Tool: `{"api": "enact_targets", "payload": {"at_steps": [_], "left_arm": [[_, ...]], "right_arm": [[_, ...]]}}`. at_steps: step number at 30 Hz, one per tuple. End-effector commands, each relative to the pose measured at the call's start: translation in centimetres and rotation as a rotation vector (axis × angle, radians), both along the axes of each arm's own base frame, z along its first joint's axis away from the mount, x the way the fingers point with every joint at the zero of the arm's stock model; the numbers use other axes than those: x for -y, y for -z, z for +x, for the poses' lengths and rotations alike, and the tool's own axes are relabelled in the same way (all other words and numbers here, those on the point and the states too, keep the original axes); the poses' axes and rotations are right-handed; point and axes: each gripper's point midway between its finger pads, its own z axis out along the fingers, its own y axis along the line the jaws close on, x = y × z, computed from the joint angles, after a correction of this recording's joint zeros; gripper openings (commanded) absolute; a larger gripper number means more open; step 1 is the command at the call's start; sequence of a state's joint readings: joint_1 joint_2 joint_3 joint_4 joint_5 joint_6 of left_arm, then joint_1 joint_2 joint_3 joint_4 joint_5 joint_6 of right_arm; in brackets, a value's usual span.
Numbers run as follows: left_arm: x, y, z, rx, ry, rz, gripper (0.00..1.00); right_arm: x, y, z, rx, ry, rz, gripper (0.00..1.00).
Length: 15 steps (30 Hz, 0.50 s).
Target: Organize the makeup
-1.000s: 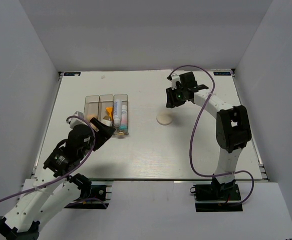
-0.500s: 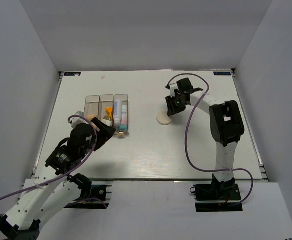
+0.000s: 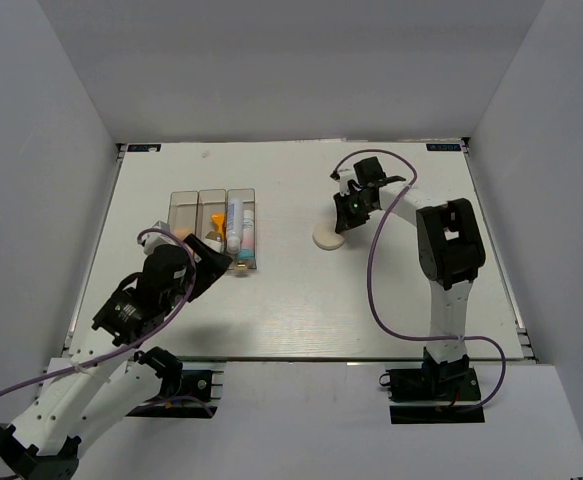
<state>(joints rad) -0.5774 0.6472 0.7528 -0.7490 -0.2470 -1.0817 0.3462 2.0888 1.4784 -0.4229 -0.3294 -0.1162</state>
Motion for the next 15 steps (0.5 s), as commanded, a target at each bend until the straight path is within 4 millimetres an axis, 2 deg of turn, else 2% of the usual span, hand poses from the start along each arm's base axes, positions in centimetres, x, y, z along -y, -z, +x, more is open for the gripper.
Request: {"api": "enact_targets", "payload": {"at_steps": [1,4,9,10,12,13,15], "left_arm": [[-0.1,-1.5,0.3,0.028,-0.009,-0.009,0.84],[0.0,-1.4,0.4,0.029,-0.008,-0.01,0.84],[0.0,-2.0,0.6,0.053,-0.01,-0.02,0.82],[-0.3,-2.6,0.8,0.068,-0.027,-0.024,0.82],[-1.1,-3.3,1.1,0.092,-0.059,-0.004,0.82],[-1.3,-4.1,1.3,0.103,-0.074,-0.001,0.82],[-2.0,-4.6,1.6,0.107,-0.101,0.034,0.79]], "right_arm": [[0.2,1.1,-1.5,-0.087,-0.026,0.016,0.04],[-0.6,-0.6,-1.3,-0.083,-0.055,0.079,0.0],[-2.5,-6.3,-0.6,-0.012,-0.124,0.222,0.0],[-3.1,-8.0,-0.1,0.018,-0.138,0.25,0.0],[-4.1,-10.0,-0.3,0.016,-0.156,0.306,0.0],[-4.8,-11.8,-0.1,0.044,-0.173,0.338,0.0],[-5.9,-13.6,-0.3,0.043,-0.182,0.392,0.0]]}}
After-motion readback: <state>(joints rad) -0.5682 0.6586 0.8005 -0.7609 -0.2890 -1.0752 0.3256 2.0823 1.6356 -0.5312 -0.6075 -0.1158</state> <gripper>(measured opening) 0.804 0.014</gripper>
